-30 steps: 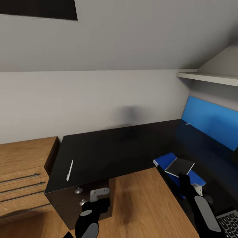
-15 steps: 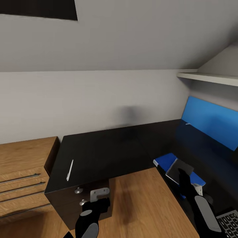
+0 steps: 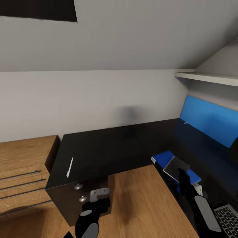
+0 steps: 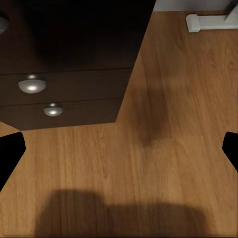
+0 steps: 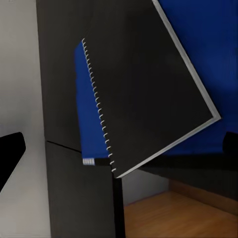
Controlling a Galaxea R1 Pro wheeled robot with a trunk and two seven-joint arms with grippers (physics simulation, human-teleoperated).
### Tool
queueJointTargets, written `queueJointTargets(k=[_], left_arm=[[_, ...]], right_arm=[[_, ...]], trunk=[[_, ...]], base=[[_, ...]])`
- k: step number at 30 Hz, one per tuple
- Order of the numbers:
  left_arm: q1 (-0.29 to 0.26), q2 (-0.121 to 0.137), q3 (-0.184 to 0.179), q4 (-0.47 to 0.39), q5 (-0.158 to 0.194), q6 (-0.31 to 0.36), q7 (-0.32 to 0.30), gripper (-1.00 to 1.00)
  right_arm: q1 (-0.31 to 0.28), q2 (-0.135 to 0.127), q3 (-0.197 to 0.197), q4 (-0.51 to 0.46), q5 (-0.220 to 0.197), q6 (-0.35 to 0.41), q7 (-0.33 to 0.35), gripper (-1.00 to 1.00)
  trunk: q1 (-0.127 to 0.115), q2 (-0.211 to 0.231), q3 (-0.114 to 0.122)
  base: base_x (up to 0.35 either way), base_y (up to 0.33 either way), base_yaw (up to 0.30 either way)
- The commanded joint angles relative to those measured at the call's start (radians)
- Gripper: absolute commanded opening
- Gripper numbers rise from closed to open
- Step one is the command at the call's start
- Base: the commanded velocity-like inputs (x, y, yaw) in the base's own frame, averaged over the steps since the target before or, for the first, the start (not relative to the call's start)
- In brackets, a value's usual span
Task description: In the bedroom, organize the workspace by keeping the computer under the desk, ensuring the monitor is on the desk, placing the keyboard on the desk next to the monitor, placing the mouse on the desk next to the keyboard, moving the folder from the swivel chair onto the desk next to the mouse, stacking the notebook on top of the folder with the pen on top of the notebook, and positioning the swivel chair next to the desk.
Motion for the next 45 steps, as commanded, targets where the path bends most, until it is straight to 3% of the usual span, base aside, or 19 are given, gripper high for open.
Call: queueJointTargets(k=[1,9,14,15,17,19,20,22,24,28,33,41,45], left_arm=[[-0.001,0.001,-0.002,-0.001,0.006,0.003,0.008,1.0],[-0.001,0.0,-0.002,-0.001,0.005,0.003,0.008,1.0],[-0.001,-0.001,-0.001,-0.001,0.006,0.004,0.011,1.0],[-0.001,-0.001,0.001,0.001,0.008,0.005,0.011,1.0],[-0.001,-0.001,0.004,0.008,0.009,0.005,0.011,1.0],[-0.001,0.0,0.006,0.012,0.008,0.005,0.011,1.0],[-0.001,0.0,0.008,0.014,0.008,0.005,0.011,1.0],[-0.001,0.0,0.009,0.016,0.008,0.005,0.012,1.0],[-0.001,0.001,0.009,0.017,0.007,0.005,0.013,1.0],[-0.001,0.001,0.01,0.018,0.003,0.004,0.014,1.0],[-0.001,0.002,0.01,0.019,0.001,0.004,0.013,1.0],[-0.001,0.002,0.014,0.017,0.0,0.004,0.013,1.0],[-0.001,0.003,0.014,0.017,0.0,0.003,0.014,1.0]], right_arm=[[-0.001,0.0,-0.001,-0.002,-0.005,0.005,-0.006,1.0],[-0.001,0.001,0.003,-0.008,-0.003,0.004,-0.005,1.0],[-0.001,-0.001,0.053,-0.07,0.034,0.008,-0.051,1.0],[-0.001,-0.002,0.108,-0.177,0.108,0.021,-0.213,1.0],[-0.001,-0.001,0.184,-0.259,0.189,0.062,-0.425,1.0],[-0.001,-0.001,0.24,-0.297,0.231,0.092,-0.543,1.0],[-0.001,-0.002,0.3,-0.328,0.273,0.119,-0.653,1.0],[-0.001,-0.003,0.374,-0.362,0.33,0.143,-0.783,1.0],[-0.001,-0.001,0.405,-0.384,0.361,0.156,-0.856,1.0],[-0.001,0.006,0.41,-0.395,0.38,0.165,-0.912,1.0],[-0.001,0.01,0.42,-0.402,0.384,0.174,-0.929,1.0],[-0.001,0.01,0.548,-0.409,0.391,0.172,-0.936,1.0],[-0.001,0.01,0.59,-0.41,0.395,0.171,-0.939,1.0]], trunk=[[0.0,-0.001,-0.001],[-0.019,0.034,0.015],[-0.038,0.069,0.03],[-0.042,0.076,0.033],[-0.05,0.09,0.04],[-0.058,0.104,0.046],[-0.061,0.111,0.049],[-0.069,0.125,0.055],[-0.077,0.139,0.062],[-0.092,0.167,0.074],[-0.111,0.202,0.09],[-0.119,0.216,0.096],[-0.119,0.216,0.096]], base=[[-0.023,-0.011,0.0],[-0.006,-0.003,0.0],[0.0,0.0,0.0],[0.0,0.0,0.0],[0.0,0.0,0.0],[0.0,0.0,0.0],[0.0,0.0,0.0],[0.0,0.0,0.0],[0.0,0.0,0.0],[0.0,0.0,0.0],[0.0,0.0,0.0],[0.0,0.0,0.041],[0.0,0.0,0.208]])
